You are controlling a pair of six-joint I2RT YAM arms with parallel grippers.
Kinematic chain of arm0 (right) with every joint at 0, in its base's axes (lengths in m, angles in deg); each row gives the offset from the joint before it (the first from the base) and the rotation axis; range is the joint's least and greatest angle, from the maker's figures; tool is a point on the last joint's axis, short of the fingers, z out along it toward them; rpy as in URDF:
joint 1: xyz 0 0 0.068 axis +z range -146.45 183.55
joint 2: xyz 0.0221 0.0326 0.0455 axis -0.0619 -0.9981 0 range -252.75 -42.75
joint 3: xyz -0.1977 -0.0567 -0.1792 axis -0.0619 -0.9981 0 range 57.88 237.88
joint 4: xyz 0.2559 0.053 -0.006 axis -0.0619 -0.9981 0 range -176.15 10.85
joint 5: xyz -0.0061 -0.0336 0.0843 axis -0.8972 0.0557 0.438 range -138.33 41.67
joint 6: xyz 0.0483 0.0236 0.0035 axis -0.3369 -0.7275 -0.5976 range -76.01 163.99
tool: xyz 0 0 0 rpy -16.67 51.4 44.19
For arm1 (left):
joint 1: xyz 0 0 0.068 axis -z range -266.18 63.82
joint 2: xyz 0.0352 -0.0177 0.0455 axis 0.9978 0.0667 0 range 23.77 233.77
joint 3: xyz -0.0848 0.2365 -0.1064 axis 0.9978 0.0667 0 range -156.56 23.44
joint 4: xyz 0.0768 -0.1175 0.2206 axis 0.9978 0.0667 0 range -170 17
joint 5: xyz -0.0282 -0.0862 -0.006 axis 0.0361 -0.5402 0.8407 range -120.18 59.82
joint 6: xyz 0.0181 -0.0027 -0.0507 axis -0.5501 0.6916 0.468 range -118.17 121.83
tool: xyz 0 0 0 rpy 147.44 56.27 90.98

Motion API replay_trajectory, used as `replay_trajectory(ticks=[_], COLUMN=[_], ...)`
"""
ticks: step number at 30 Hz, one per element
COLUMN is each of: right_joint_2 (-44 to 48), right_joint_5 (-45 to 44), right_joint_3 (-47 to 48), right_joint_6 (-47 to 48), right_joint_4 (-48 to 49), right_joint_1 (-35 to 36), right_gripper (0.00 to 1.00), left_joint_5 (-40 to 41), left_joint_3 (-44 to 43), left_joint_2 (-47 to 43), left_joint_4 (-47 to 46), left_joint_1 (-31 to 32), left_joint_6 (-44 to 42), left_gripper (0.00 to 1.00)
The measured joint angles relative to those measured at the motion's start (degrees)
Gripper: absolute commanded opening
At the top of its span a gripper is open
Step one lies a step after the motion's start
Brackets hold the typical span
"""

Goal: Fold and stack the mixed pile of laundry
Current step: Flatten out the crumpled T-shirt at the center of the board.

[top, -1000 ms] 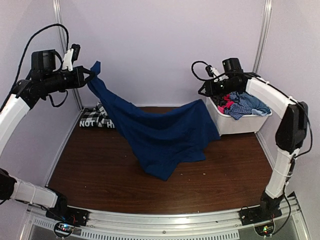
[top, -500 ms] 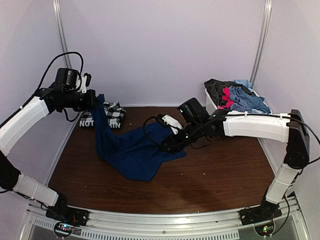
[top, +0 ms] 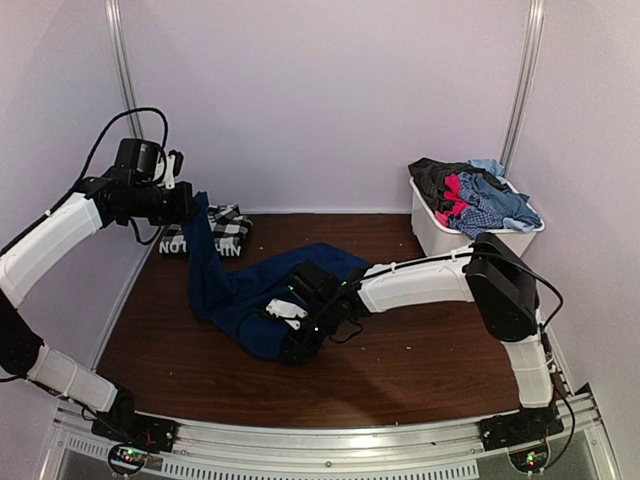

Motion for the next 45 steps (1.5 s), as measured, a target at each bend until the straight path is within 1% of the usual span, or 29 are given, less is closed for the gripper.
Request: replay_trajectory(ticks=[1,3,4,6,8,10,12,14,16,18,20,21,23,24,25,26,28,29,31,35,38,41,43,45], right_joint_2=[-0.68,-1.31,-1.38,-1.31,-0.15,3.34,8.46,15.58,21.07,25.83,28.28,28.22,24.11,21.64,18.32,15.17,11.58,11.30,14.16,24.46,28.02,27.43,25.88,24.33], right_joint_5=[-0.28,-0.92,-1.38,-2.25,-2.97,-3.08,-2.62,-0.81,2.14,6.95,12.81,15.15,20.92,21.66,21.59,20.76,17.92,16.17,12.70,6.54,3.15,-0.83,-3.23,-5.81], right_joint_3=[1.09,2.01,2.10,1.88,-0.20,-4.20,-8.31,-11.85,-12.74,-13.31,-14.36,-14.69,-14.49,-14.47,-14.43,-14.45,-15.23,-16.28,-18.16,-20.09,-19.45,-19.32,-19.34,-19.63], right_joint_6=[0.31,1.16,1.60,1.95,1.90,1.86,1.64,1.33,1.18,1.01,1.07,1.42,2.86,2.99,3.37,3.39,2.69,2.05,0.72,-1.09,-0.79,0.11,0.15,-0.02], right_joint_4=[-0.50,-0.96,-1.33,-2.21,-2.34,-3.06,-4.50,-5.88,-6.45,-5.90,-5.53,-5.73,-6.93,-7.45,-8.04,-8.68,-9.22,-9.11,-7.69,-4.46,-2.34,-2.03,-2.29,-2.25], right_joint_1=[0.33,0.74,0.85,1.11,1.29,1.36,1.31,1.16,0.79,-0.11,-1.86,-3.15,-7.98,-9.84,-11.76,-13.53,-15.54,-15.89,-15.34,-11.69,-7.48,-2.95,-0.48,1.01], right_gripper=[0.45,0.19,0.10,0.01,0.00,0.00,0.00,0.00,0.00,0.00,0.00,0.03,0.39,0.50,0.55,0.57,0.55,0.53,0.53,0.51,0.49,0.50,0.56,0.59], left_joint_5=[-0.02,-0.02,-0.02,-0.02,-0.11,-0.24,-0.35,-0.68,-1.14,-1.62,-2.12,-2.25,-2.67,-2.86,-3.23,-3.72,-4.48,-4.66,-4.74,-4.76,-4.76,-4.83,-4.85,-4.85], left_joint_3=[0.15,0.59,0.74,0.94,0.94,0.94,0.94,0.94,0.94,0.94,1.01,1.14,1.42,1.51,1.55,1.55,1.60,1.64,1.81,1.86,1.86,1.86,1.86,1.86], left_joint_2=[0.00,0.00,0.00,0.04,0.04,0.04,0.04,0.07,0.11,0.24,0.57,0.74,1.46,1.88,2.43,3.02,4.04,4.31,4.42,4.44,4.48,4.79,4.94,4.96], left_joint_4=[-0.07,-0.37,-0.37,-0.33,-0.42,-0.63,-0.79,-0.79,-0.79,-0.79,-0.98,-1.20,-1.46,-1.53,-1.60,-1.62,-1.62,-1.62,-1.57,-1.60,-1.62,-1.64,-1.62,-1.62], left_joint_1=[-0.04,-0.11,-0.13,-0.22,-0.35,-0.55,-0.72,-0.81,-0.85,-0.85,-0.85,-0.85,-0.85,-0.85,-0.85,-0.85,-0.85,-0.85,-0.85,-0.85,-0.85,-0.85,-0.85,-0.85], left_joint_6=[0.00,0.00,-0.02,-0.02,-0.04,-0.09,-0.31,-0.59,-0.94,-1.29,-1.55,-1.62,-1.81,-1.88,-1.92,-1.97,-2.05,-2.16,-2.40,-2.67,-2.80,-2.82,-2.84,-2.86], left_gripper=[0.00,0.00,0.00,0.00,0.00,0.00,0.00,0.00,0.00,0.00,0.00,0.00,0.00,0.00,0.00,0.00,0.00,0.00,0.00,0.00,0.00,0.00,0.00,0.00])
